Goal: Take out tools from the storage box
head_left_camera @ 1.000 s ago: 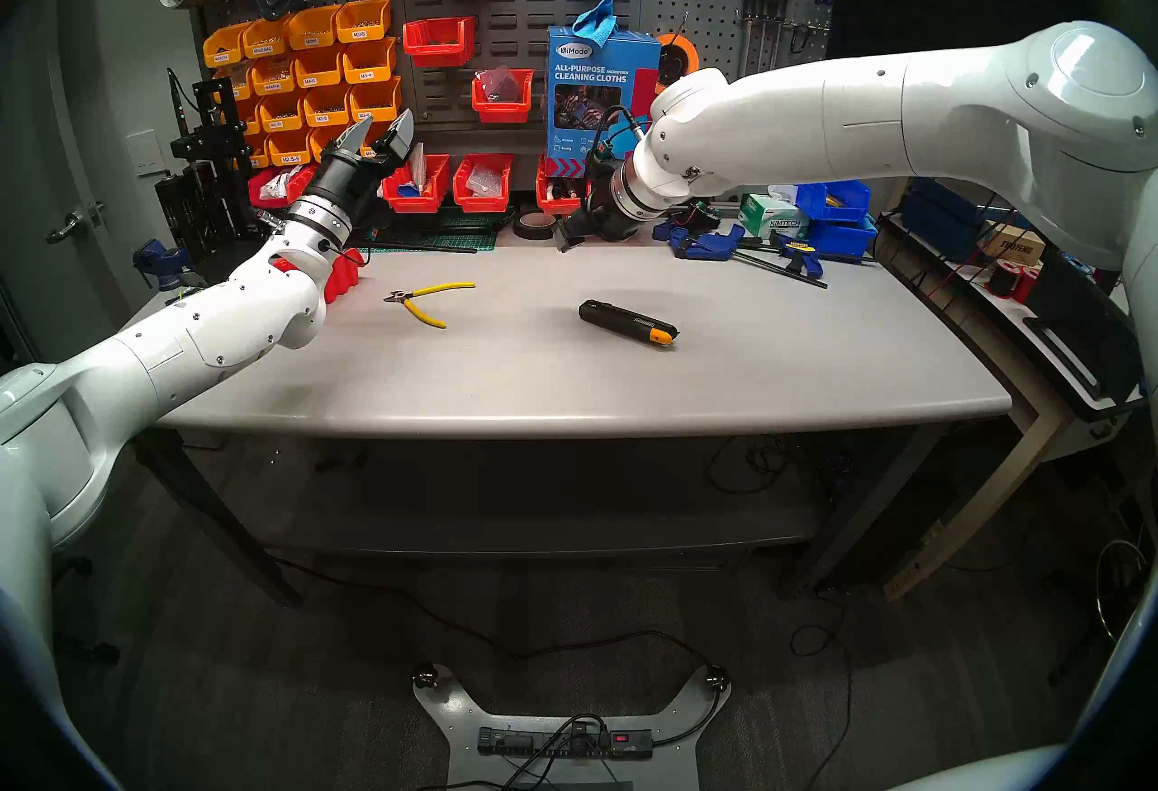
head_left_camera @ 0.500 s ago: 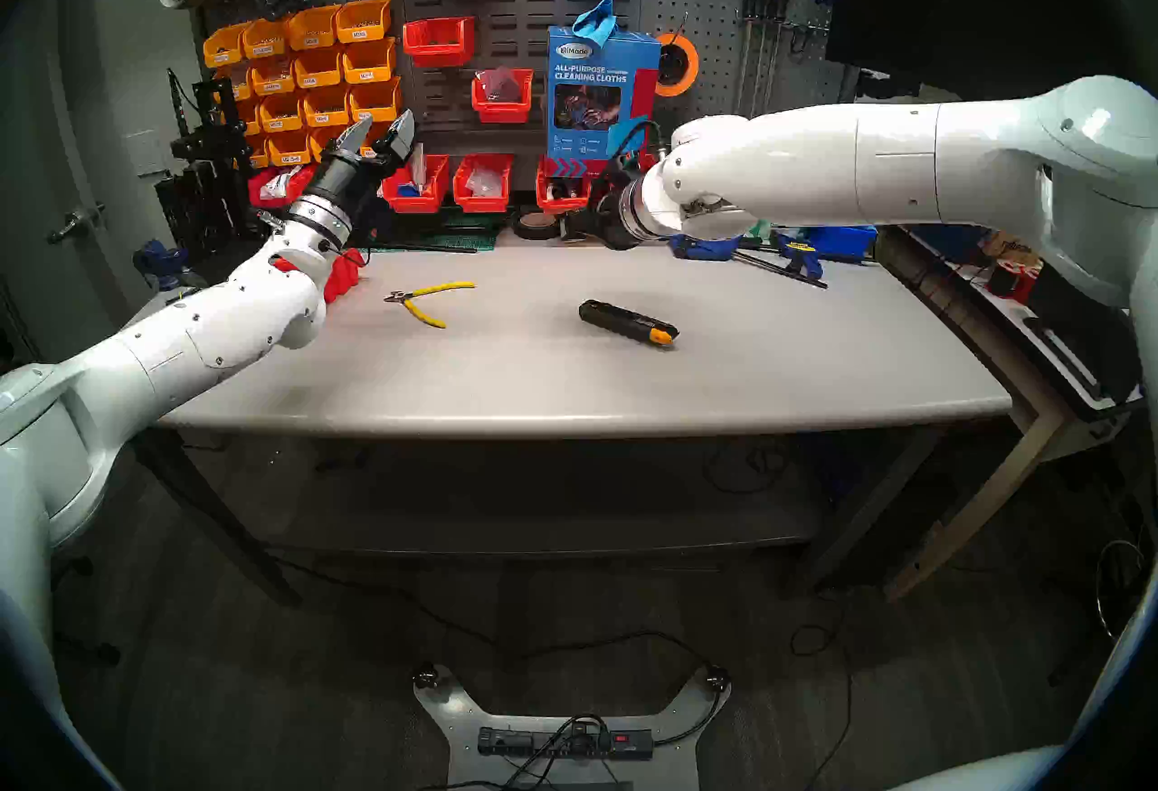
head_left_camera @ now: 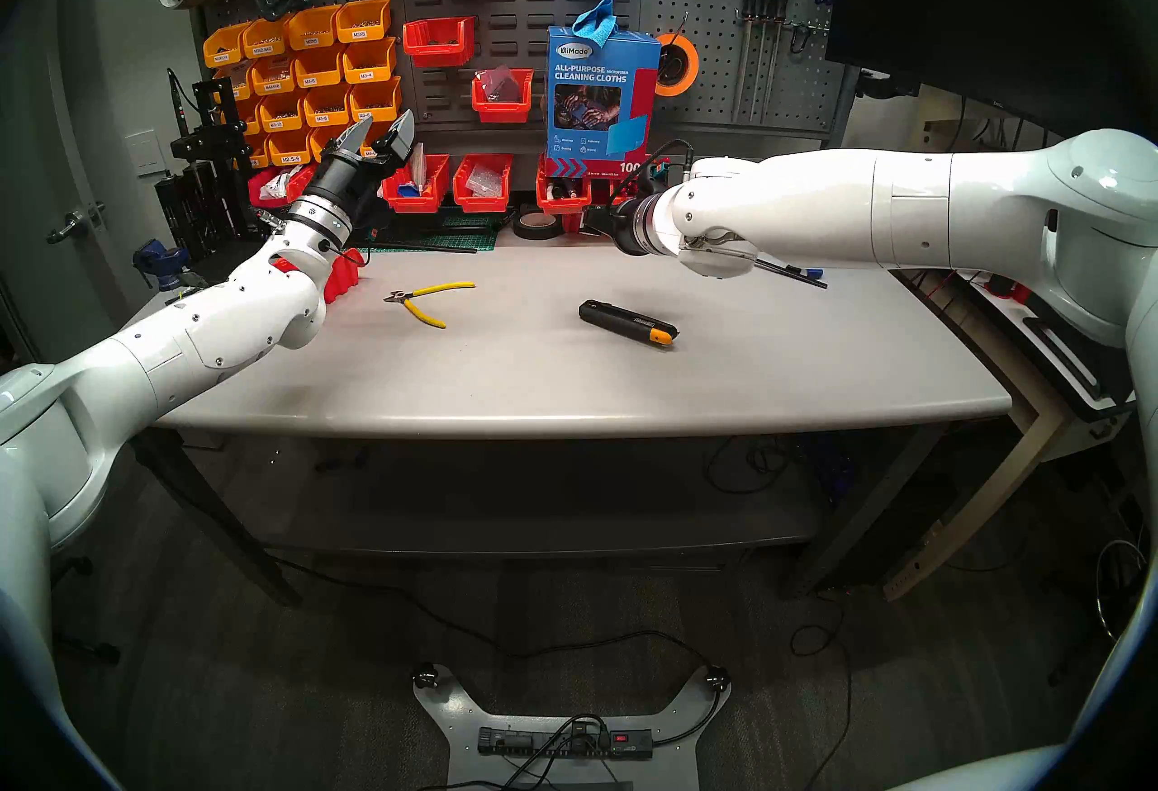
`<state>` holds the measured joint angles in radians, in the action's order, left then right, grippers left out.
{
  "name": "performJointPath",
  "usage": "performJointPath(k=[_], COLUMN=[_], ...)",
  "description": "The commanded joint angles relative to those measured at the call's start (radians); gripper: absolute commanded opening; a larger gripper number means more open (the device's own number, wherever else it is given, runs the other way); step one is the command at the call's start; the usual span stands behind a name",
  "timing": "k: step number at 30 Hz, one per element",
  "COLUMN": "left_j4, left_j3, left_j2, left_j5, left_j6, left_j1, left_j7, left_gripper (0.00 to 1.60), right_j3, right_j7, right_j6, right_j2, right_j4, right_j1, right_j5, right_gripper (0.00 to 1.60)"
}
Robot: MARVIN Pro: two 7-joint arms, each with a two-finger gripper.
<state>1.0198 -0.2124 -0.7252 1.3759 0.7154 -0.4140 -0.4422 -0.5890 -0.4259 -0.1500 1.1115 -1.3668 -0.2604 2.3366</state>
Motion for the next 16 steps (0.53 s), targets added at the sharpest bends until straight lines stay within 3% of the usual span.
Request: performJointPath(k=[1, 16], left_j4=[-0.002, -0.003], left_j3=[-0.014, -0.015], left_j2=[-0.002, -0.003], left_j5=[-0.003, -0.004], left_j6=[0.010, 0.010], left_j1=[0.016, 0.016], left_j7=[-0.005, -0.008], left_gripper=[1.60, 1.60], right_j3=[-0.051, -0.062], right_j7=[0.010, 0.013], right_j6=[-0.010, -0.021], right_j2=[0.024, 0.029], right_j4=[0.009, 0.008], right_j1=[-0.042, -0.046], right_j5=[-0.111, -0.121], right_gripper=[1.60, 1.60])
